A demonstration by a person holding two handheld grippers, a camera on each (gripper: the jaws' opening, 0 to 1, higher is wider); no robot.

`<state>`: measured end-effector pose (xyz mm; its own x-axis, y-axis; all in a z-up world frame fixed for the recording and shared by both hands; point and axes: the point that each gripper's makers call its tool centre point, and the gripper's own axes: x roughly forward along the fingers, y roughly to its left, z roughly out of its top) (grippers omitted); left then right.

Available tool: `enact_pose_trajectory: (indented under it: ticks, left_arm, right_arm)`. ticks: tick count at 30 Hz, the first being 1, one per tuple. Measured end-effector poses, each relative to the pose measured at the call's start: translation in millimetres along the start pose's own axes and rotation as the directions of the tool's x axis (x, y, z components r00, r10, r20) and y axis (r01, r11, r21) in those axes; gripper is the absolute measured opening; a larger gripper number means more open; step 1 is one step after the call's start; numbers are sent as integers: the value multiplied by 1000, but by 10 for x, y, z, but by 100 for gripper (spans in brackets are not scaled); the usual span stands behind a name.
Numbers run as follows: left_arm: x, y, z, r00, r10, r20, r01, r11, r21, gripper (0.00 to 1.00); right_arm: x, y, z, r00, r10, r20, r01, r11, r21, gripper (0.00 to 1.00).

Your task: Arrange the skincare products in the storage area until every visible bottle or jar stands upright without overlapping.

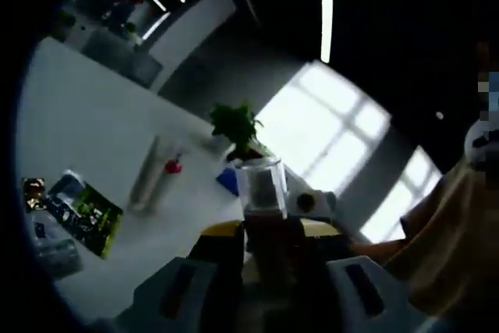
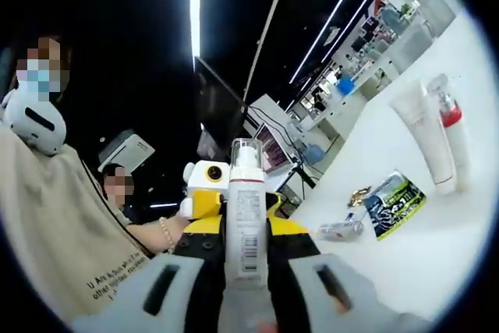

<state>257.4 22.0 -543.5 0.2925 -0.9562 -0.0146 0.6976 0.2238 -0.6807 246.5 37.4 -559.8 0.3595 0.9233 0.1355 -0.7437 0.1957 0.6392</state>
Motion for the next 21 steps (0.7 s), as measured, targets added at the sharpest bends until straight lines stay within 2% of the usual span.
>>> enact_pose_trajectory:
  ticks: [7,12,15,17,20,21]
  left_arm:
    - [4,35,8,1000,11,-8,-11,1000,-7,19]
    - [2,94,-14,998,51,-26,-51,998,-22,18]
    - [16,169,-57,994,93,-51,-93,996,3,18]
    - [42,193,-72,993,102,-65,-102,995,15,17]
    - [88,222,-106,988,121,-96,-115,992,61,17]
    - [106,226,-101,987,125,-96,-118,990,78,17]
  right_arm:
    - [3,-13,3,1000,1,0,-1,1000,9,19]
    - [4,-60,-23,999,-31,-10,31,1000,0,20]
    - [-3,-171,-67,993,-114,-32,111,990,-83,23]
    - [-5,-222,-156,983,-163,-82,146,973,-180,24]
    - [-12,-251,-196,978,-184,-97,163,968,-189,25]
    - [-51,-303,-223,970,-212,-118,184,959,-215,26]
